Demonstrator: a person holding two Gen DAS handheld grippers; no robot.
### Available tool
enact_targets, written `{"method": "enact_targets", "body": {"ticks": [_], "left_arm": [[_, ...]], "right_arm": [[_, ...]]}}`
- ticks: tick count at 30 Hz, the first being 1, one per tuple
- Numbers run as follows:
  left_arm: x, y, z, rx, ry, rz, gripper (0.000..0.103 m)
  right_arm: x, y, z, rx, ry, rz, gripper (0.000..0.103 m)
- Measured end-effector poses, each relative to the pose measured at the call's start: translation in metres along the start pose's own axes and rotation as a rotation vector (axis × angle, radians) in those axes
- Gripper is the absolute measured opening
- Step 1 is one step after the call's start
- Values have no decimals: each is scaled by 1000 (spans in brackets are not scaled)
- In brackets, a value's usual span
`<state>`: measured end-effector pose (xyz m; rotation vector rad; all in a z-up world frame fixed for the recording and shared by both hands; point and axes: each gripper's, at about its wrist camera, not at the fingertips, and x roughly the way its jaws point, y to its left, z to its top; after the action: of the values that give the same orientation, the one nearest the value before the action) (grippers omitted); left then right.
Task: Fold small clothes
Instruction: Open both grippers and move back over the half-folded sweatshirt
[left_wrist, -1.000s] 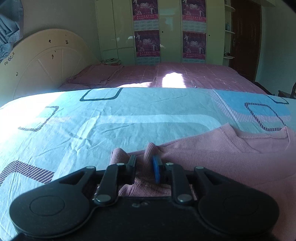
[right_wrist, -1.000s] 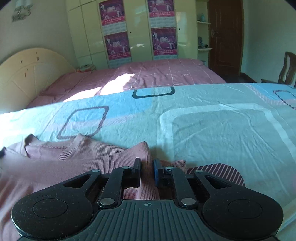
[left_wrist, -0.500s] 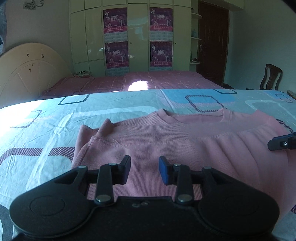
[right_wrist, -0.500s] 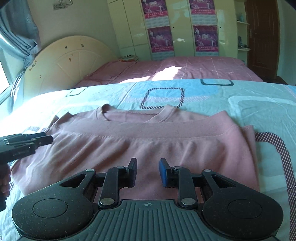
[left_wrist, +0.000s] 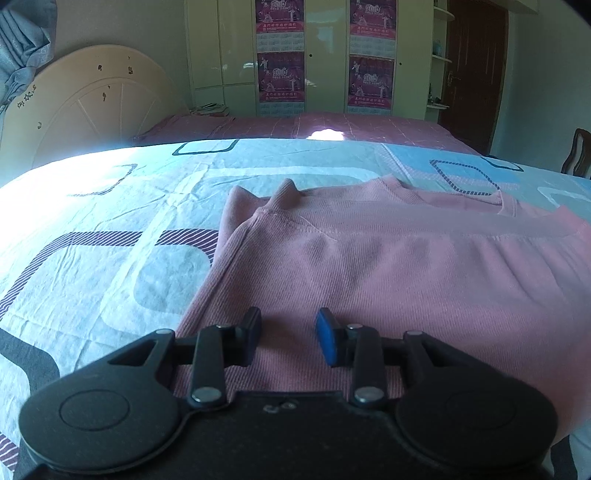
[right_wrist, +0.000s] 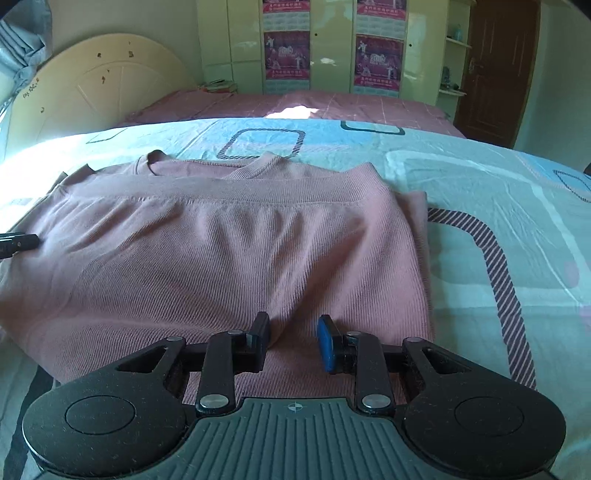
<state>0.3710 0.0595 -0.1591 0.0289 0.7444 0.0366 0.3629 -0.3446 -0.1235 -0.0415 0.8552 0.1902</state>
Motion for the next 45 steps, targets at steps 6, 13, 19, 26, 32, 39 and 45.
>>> {"method": "enact_targets", "body": {"ticks": [6,13,19,26,32,39,45], "left_arm": [[-33,-9,-9,-10,-29,-59,36],[-32,0,-33,-23,2,-12,41],[-38,11,-35,-49,8,-20,41],[-42,17,-39,-69,20,-17,41],[-52,12,-31,-89,42,-5,45],[-58,-7,-17,-90,31,-6,63],[-43,-16,-8,-79,40,21,68]], "right_arm": [[-26,22,-5,-9,-50,70,27],[-22,23,-35,-116,19,-55,27],[-30,4,-42,-63,68,-94,27],[-33,3,-40,-70,101,-85,27],[-51,19,-23,-64,14,-1,27],[-39,53,-1,-71,-33,111,27],[-24,83,18,-84,-65,169,28]]}}
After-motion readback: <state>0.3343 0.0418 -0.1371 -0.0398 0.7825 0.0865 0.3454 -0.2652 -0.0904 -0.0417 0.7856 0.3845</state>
